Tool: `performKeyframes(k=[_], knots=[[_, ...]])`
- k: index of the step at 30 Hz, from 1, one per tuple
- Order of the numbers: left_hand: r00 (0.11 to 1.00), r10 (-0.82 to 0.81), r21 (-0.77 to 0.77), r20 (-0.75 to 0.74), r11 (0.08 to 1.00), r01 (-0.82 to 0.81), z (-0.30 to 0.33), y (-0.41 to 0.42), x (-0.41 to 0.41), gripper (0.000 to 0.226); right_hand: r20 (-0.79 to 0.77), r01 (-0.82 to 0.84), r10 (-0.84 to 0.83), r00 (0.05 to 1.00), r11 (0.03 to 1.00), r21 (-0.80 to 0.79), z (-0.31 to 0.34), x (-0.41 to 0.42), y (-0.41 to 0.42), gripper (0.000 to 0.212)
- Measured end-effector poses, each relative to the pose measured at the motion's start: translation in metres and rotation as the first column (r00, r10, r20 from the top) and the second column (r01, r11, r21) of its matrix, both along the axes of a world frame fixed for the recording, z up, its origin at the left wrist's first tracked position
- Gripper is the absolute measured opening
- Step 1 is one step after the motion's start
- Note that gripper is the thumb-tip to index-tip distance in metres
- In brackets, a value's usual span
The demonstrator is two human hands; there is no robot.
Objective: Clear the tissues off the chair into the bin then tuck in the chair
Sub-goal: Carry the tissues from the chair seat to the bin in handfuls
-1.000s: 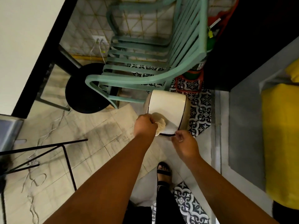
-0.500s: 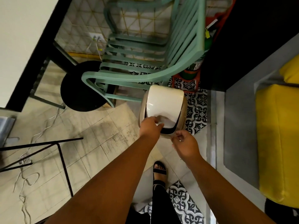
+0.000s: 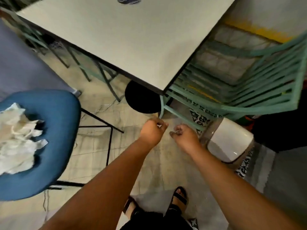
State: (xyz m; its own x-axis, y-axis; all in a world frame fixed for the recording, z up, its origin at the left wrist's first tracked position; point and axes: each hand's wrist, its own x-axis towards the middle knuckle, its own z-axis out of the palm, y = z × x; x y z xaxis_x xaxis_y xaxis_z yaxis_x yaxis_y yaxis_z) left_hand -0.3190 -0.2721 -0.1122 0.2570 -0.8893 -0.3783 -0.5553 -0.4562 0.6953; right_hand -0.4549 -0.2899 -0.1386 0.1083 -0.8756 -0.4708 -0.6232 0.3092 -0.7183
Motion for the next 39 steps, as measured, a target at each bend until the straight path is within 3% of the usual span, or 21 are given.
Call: performKeyframes(k=[4,9,15,20,23,29,35,39], knots=[[0.984,0.176,-0.106,-0.003,0.979,-0.175,0.041,0.044,0.1,0.03,0.013,-0.228,0.229,0.973,0.972,-0.06,0.032,0.105,0.011,0.026],[0.92,0.39,-0.201,0.027,0.904,-0.377,0.088,0.124,0.224,0.027,0.076,-0.385,0.397,0.915,0.914,-0.13,0.066,0.234,0.052,0.02],[0.826,0.563,-0.245,-0.01,0.8,-0.548,0.127,0.209,0.327,0.025,0.176,-0.561,0.577,0.797,0.816,-0.138,0.085,0.336,0.109,0.017],[0.709,0.706,-0.269,-0.005,0.682,-0.681,0.137,0.261,0.378,0.032,0.167,-0.65,0.666,0.727,0.746,-0.145,0.099,0.393,0.127,0.016],[0.651,0.758,-0.267,-0.032,0.622,-0.736,0.141,0.274,0.403,0.029,0.149,-0.686,0.707,0.691,0.707,-0.173,0.11,0.428,0.123,0.015],[0.572,0.819,-0.294,-0.04,0.537,-0.791,0.137,0.274,0.445,0.027,0.091,-0.732,0.77,0.631,0.631,-0.258,0.112,0.501,0.099,0.034],[0.409,0.912,-0.309,-0.028,0.381,-0.871,0.137,0.255,0.483,0.024,0.13,-0.762,0.787,0.603,0.616,-0.2,0.094,0.585,0.053,0.028],[0.328,0.944,-0.302,-0.04,0.302,-0.904,0.135,0.233,0.506,0.021,0.079,-0.822,0.836,0.543,0.548,-0.155,0.082,0.64,0.028,0.031]])
